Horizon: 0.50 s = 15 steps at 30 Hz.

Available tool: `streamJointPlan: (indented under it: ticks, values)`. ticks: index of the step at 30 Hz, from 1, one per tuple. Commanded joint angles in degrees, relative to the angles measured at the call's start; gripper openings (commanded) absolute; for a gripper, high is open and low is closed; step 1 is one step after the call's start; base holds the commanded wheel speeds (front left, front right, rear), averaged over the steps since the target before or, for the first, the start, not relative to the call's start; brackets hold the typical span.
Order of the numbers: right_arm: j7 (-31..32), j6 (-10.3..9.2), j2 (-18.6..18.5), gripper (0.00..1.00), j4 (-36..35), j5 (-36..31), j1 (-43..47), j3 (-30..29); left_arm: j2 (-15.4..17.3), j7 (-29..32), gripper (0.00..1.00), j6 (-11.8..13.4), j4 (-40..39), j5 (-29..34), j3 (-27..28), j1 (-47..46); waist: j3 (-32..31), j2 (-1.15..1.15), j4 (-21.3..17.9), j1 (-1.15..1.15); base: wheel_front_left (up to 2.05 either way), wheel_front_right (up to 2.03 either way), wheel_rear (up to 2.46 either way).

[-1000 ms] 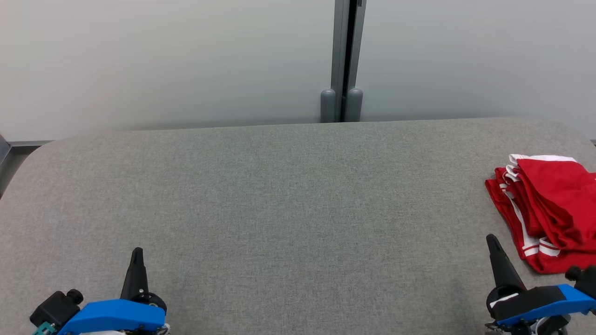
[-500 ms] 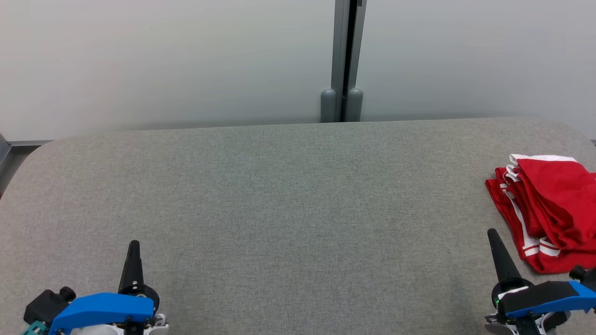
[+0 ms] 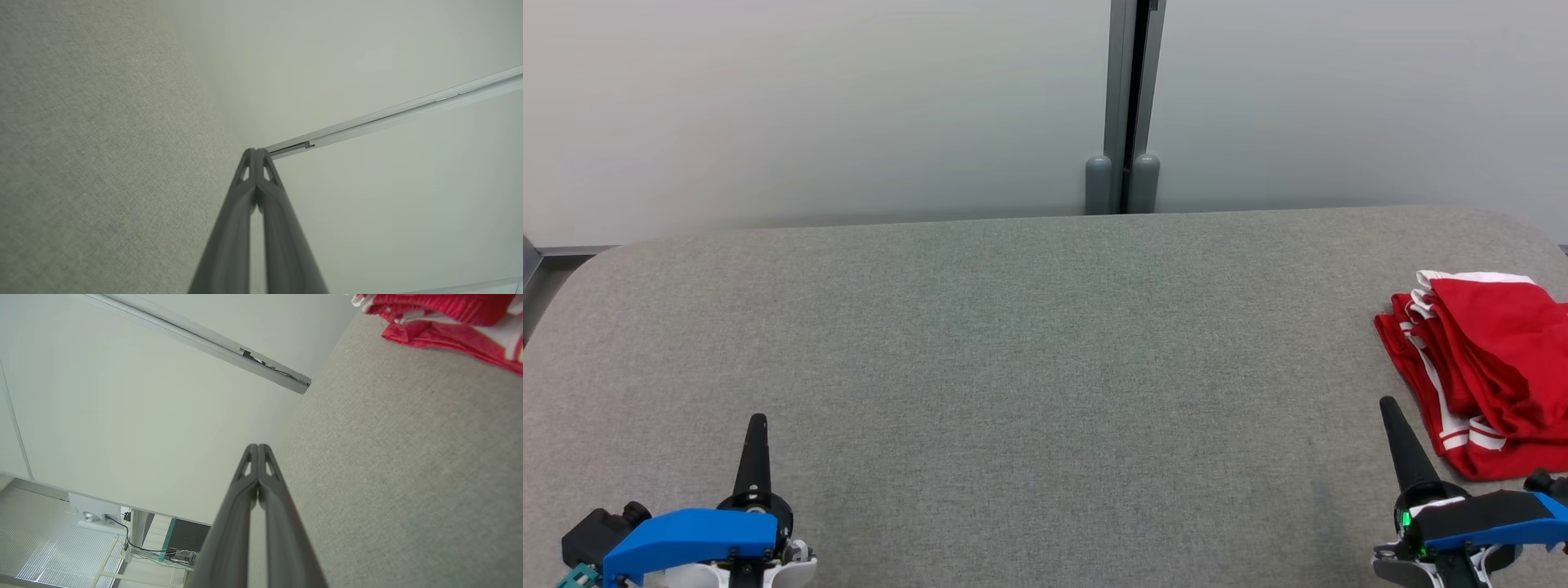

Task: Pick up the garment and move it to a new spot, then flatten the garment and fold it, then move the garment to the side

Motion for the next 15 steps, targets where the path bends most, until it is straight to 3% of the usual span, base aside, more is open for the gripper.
streamJointPlan:
  ticks: [1, 15]
  values:
    - [0.2, 0.02, 0.14, 0.0, -0.37, 1.1, -1.42, -0.19, 0.16, 0.22, 0.0, -0.39, -0.74, -0.96, 0.55, -1.37, 0.0, 0.0, 0.0, 0.0, 0.0, 0.0, 0.0]
    - [1.09, 0.02, 0.36, 0.0, -0.1, 8.19, -1.86, -0.43, -0.12, 2.14, 0.0, -0.47, -1.6, -7.49, 1.27, -1.76, 0.03, 0.0, 0.03, 0.0, 0.0, 0.0, 0.0]
